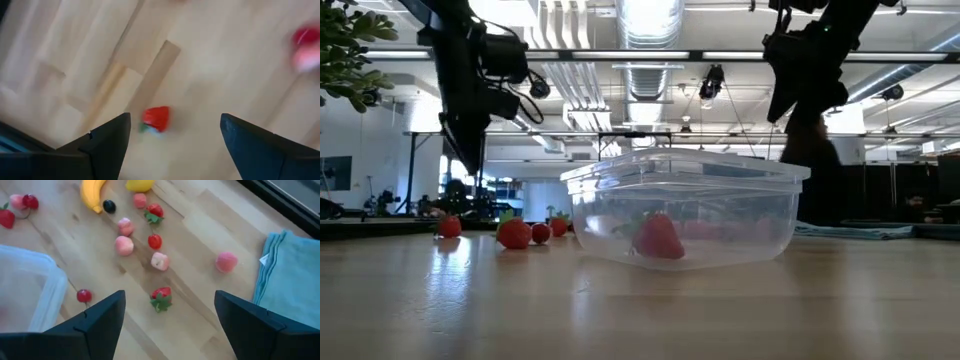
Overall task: Pick and placing Produce into tupperware
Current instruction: Put the strawberry into the transparent bin
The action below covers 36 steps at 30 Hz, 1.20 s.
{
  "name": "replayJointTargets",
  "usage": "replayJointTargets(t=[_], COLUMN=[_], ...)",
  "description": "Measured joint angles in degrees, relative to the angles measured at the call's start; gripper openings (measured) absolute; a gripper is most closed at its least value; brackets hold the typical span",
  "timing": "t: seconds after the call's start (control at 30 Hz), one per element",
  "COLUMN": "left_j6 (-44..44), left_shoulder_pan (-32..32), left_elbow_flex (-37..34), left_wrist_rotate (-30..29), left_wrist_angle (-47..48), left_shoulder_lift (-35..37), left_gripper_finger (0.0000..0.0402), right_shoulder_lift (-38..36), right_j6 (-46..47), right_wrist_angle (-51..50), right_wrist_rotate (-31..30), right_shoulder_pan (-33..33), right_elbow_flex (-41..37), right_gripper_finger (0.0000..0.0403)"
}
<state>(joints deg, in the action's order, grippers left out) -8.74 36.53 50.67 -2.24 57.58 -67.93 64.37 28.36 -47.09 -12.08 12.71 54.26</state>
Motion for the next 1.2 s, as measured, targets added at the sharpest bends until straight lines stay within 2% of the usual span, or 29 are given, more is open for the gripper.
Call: replayJointTargets(t=[0.07,0.2,0.37,0.47,0.63,0.77,0.9,1.2], left_j6=[-5.9,-12.4,-14.3,-14.4,-14.8,-15.6,-18.7,-19.1], left_shoulder_pan=[0.1,0.2,0.2,0.1,0.2,0.2,0.2,0.2], left_elbow_flex=[-0.3,-0.6,-2.5,-3.8,-6.2,-7.7,-10.2,-13.5], left_wrist_rotate=[-2.7,-2.6,1.1,1.2,-1.5,-1.2,-1.1,-4.1], left_wrist_angle=[-0.1,-0.1,0.3,-0.1,-4.3,-7.3,-7.2,-10.9], left_shoulder_lift=[-1.7,-5.2,-9.5,-10.8,-9.2,-7.0,-5.2,-4.1], left_gripper_finger=[0.0292,0.0292,0.0292,0.0292,0.0292,0.0292,0.0292,0.0292], right_shoulder_lift=[0.5,1.2,1.4,1.4,1.4,1.4,1.4,1.4], right_j6=[1.5,4.6,6.1,7.5,8.1,7.7,6.4,4.5], right_wrist_angle=[0.4,1.4,2.9,2.8,3.0,3.0,3.1,6.4], right_wrist_rotate=[0.0,0.0,-0.1,-0.7,-1.5,-1.5,-1.6,-3.0], right_shoulder_pan=[0.0,0.0,0.0,0.0,0.0,0.0,-0.1,-0.5], right_elbow_flex=[0.6,1.3,1.1,1.1,1.1,1.1,1.1,0.8], right_gripper_finger=[0.0300,0.0304,0.0302,0.0303,0.0306,0.0302,0.0305,0.0307])
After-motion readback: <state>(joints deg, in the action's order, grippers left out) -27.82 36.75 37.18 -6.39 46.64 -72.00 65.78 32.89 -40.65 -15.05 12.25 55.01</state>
